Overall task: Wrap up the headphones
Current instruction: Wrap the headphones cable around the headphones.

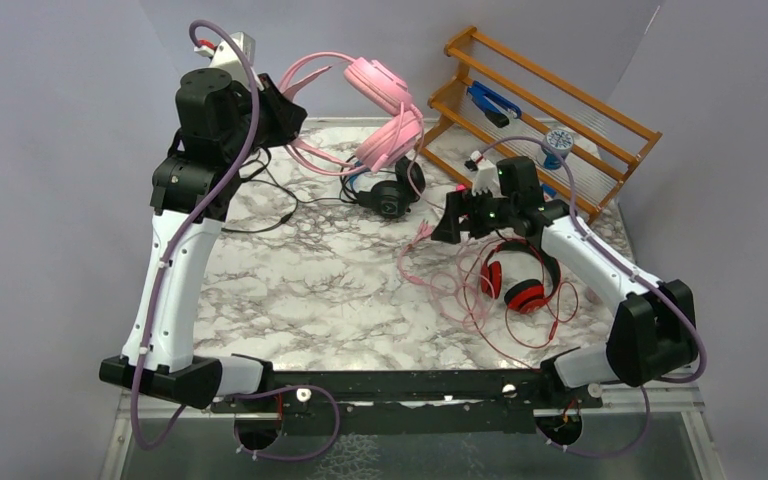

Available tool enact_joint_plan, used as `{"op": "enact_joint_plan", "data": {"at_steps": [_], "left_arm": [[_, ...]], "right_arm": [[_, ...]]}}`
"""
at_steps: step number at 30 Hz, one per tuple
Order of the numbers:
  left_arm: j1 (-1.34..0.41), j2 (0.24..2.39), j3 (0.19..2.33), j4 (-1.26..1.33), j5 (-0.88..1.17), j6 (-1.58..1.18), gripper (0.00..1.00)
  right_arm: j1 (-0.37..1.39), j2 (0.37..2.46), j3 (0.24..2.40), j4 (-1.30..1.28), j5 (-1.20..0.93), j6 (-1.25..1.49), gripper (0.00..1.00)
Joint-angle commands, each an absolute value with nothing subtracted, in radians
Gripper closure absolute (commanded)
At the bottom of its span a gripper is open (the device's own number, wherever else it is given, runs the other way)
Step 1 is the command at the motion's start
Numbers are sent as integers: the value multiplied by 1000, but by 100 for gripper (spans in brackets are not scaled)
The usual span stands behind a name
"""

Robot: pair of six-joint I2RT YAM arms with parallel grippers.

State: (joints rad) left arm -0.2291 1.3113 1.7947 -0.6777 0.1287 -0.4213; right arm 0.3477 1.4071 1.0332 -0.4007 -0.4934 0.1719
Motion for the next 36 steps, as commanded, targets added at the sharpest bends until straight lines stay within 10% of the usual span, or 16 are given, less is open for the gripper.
{"op": "enact_joint_plan", "data": {"at_steps": [1, 11, 22, 36], "left_arm": [[-226, 1308, 1850, -610, 193, -475, 100], [-226, 1299, 1872, -612, 220, -457, 100], [-226, 1282, 1770, -479, 592, -388, 100], [-467, 1240, 1412, -441, 866, -137, 100]], "right_arm": [[354, 1449, 1063, -247, -652, 95, 8], [338, 1437, 991, -145, -709, 144, 28], [313, 1441, 940, 19, -695, 242, 98], [296, 1566, 1237, -168, -896, 125, 100]]}}
